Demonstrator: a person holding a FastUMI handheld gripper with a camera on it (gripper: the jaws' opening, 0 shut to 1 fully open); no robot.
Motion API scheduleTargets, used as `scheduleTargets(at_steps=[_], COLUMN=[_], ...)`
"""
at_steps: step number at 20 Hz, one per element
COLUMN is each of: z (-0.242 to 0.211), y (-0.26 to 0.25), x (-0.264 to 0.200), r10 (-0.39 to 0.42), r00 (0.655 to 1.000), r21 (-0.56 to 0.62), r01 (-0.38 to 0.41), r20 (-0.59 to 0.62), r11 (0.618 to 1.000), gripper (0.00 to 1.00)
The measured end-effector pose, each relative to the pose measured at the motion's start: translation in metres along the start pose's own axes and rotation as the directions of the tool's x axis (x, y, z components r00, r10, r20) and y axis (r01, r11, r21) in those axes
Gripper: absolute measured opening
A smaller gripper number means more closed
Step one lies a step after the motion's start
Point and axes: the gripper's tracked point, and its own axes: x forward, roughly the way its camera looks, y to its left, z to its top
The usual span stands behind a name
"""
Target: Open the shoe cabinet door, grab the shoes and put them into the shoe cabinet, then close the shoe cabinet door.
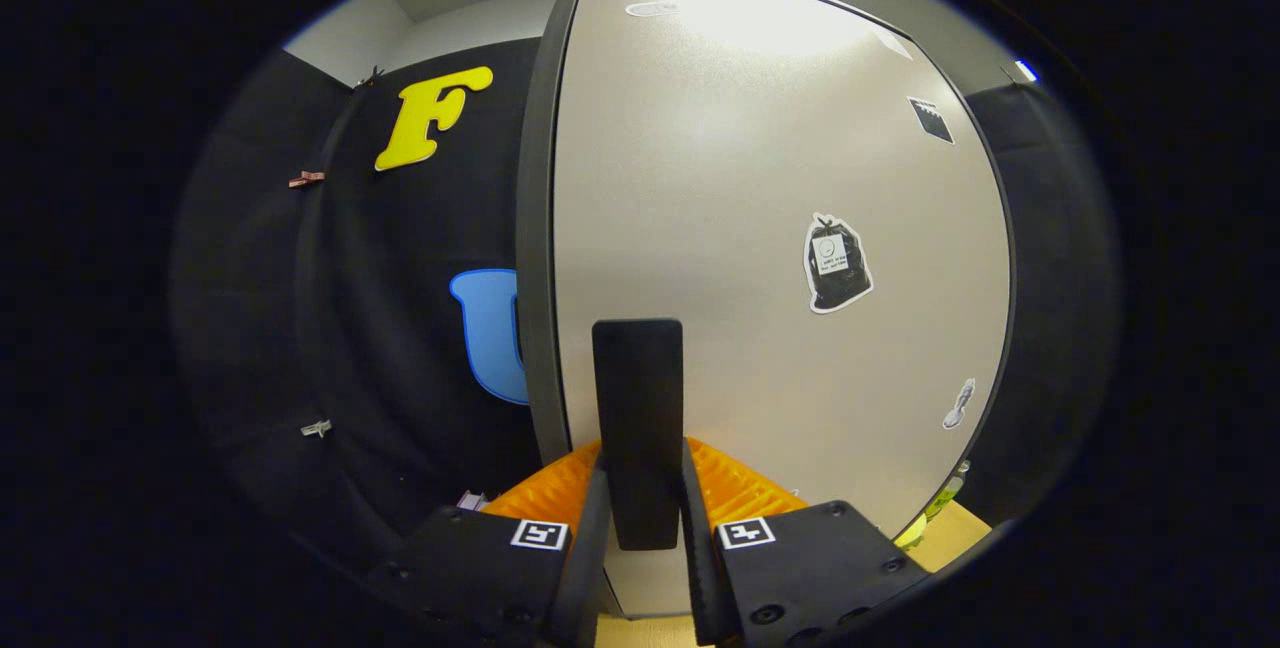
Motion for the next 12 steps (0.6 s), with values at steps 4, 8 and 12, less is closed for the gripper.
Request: scheduleTargets(at_steps=[4, 8, 12], z=[0.0, -0.001, -0.001], y=[0.001, 0.002, 0.001], x=[0.0, -0.001, -0.008], r10=[0.004, 0.024, 0.044], r00=[1.0, 1.0, 0.999], r21=[-0.009, 0.006, 0.007], r01=[-0.004, -0.024, -0.044], r20=[0.007, 0.001, 0.002], r11=[1.0, 1.0, 0.999], gripper=[0.31, 0.31, 0.31])
